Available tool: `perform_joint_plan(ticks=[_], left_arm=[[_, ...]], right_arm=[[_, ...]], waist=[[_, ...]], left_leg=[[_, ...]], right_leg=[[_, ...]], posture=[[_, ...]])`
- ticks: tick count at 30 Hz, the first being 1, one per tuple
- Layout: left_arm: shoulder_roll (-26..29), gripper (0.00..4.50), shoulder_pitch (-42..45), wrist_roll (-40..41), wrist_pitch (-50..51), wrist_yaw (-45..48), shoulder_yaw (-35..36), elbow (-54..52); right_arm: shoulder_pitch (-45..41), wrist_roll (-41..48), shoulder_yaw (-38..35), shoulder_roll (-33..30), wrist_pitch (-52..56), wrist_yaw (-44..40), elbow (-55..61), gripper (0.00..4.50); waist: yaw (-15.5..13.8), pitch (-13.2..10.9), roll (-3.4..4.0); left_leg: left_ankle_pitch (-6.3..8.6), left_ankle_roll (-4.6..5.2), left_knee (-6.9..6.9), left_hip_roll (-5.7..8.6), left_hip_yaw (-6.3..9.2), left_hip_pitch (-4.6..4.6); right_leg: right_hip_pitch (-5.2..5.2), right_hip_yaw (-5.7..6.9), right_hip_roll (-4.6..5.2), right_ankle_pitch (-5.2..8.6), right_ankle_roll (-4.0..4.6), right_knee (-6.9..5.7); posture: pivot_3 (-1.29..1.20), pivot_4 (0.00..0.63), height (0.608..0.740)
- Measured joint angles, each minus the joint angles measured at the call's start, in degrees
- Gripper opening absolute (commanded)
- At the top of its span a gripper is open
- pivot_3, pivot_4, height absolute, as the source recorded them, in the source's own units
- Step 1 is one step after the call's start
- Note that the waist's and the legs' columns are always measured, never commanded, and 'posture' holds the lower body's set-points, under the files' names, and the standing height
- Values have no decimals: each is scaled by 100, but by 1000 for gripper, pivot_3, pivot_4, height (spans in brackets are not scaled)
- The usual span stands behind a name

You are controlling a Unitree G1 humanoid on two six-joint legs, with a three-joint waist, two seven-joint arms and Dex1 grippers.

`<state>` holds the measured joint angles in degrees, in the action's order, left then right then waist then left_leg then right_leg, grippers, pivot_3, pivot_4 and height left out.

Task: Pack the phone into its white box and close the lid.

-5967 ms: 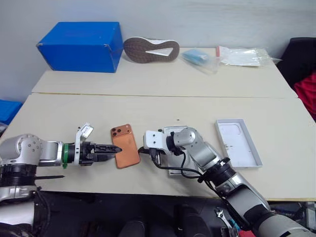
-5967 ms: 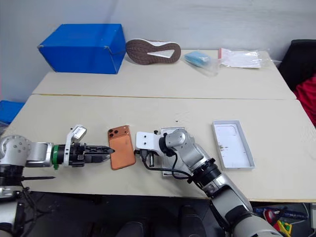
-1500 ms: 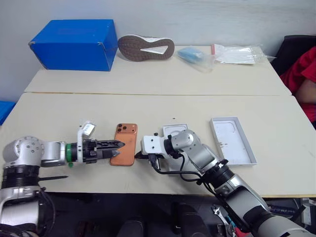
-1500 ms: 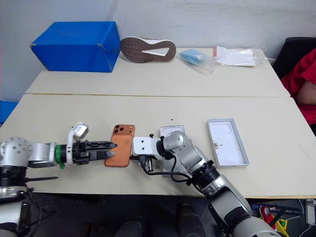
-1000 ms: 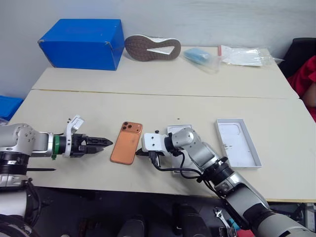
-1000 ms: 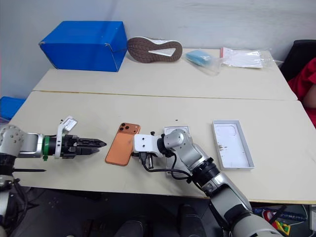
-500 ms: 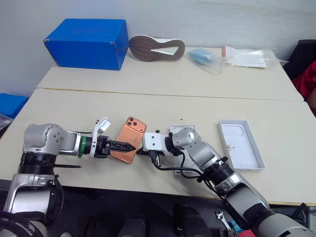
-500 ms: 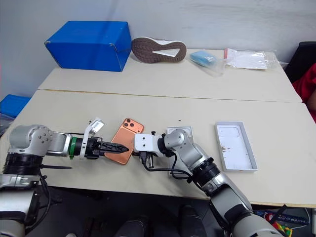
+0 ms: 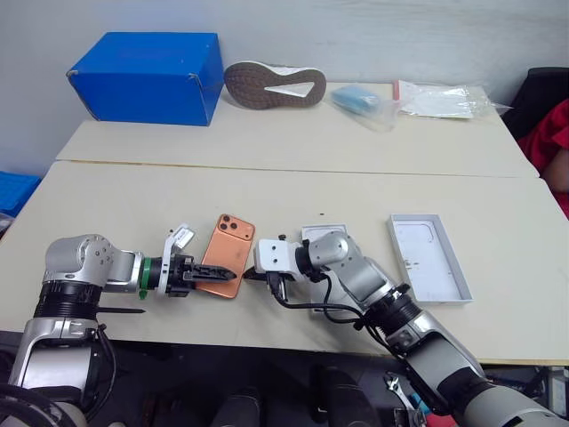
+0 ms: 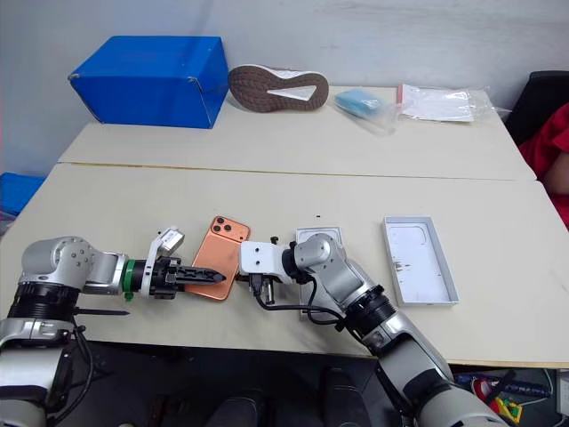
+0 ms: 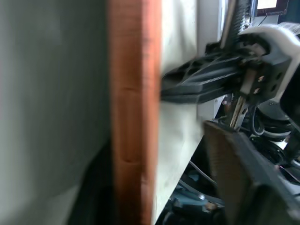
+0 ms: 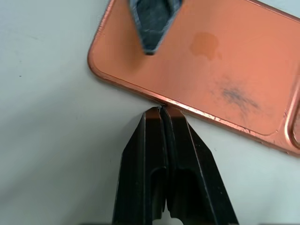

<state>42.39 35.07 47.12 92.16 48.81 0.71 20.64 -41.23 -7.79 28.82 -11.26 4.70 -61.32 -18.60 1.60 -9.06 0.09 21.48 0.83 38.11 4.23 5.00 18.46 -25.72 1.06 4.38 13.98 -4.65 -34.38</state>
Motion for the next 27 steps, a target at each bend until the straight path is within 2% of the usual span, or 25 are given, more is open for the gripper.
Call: perform_joint_plan(ticks=[3,9,14,17,22,25,27], left_arm=[[105,127,-6,73,26,19,-4,-1],[156,115,-178,314,29,20,243,-196],[263,115,-468,1024,35,44,680,-959],[-112,115,-582,1479,27,-331,1023,-1474],[-901,115,-798,2061,47,-1307,1232,-1651],[-1198,115,-835,2289,49,-1745,1319,-1743],[-1611,115,-807,2457,41,-2151,1382,-1747]], right_arm=[[22,58,-5,-128,40,-58,140,0],[139,316,-282,-461,323,-83,998,0],[736,1001,-1159,-1377,1188,-168,2704,0],[1496,1732,-2029,-2275,1953,-343,4013,883],[3065,2733,-3498,-3372,2750,-545,5407,2607],[3646,3081,-4184,-3573,3043,-464,5821,3523],[4061,3282,-4615,-3592,3195,-276,6149,4380]], waist=[[1,-2,-3],[2,-1,-6],[-30,-6,-10],[-178,-7,-8],[-292,-14,-24],[-276,-25,-41],[-310,-27,-44]], left_leg=[[0,0,2,0,2,11],[-1,-2,30,0,3,89],[1,-1,28,1,12,97],[3,5,28,3,16,100],[3,6,30,1,18,101],[3,5,35,-1,7,91],[4,4,42,-1,7,83]], right_leg=[[-10,1,0,0,0,0],[-86,4,2,-1,-1,-17],[-83,6,5,-1,-1,-4],[-70,6,7,-2,-4,19],[-63,3,5,-7,-13,41],[-62,-6,4,-8,-15,36],[-52,-4,4,-8,-15,35]], posture=[[0,150,740],[0,150,740],[0,150,740],[0,150,740],[0,150,740],[0,150,740],[0,150,740]])
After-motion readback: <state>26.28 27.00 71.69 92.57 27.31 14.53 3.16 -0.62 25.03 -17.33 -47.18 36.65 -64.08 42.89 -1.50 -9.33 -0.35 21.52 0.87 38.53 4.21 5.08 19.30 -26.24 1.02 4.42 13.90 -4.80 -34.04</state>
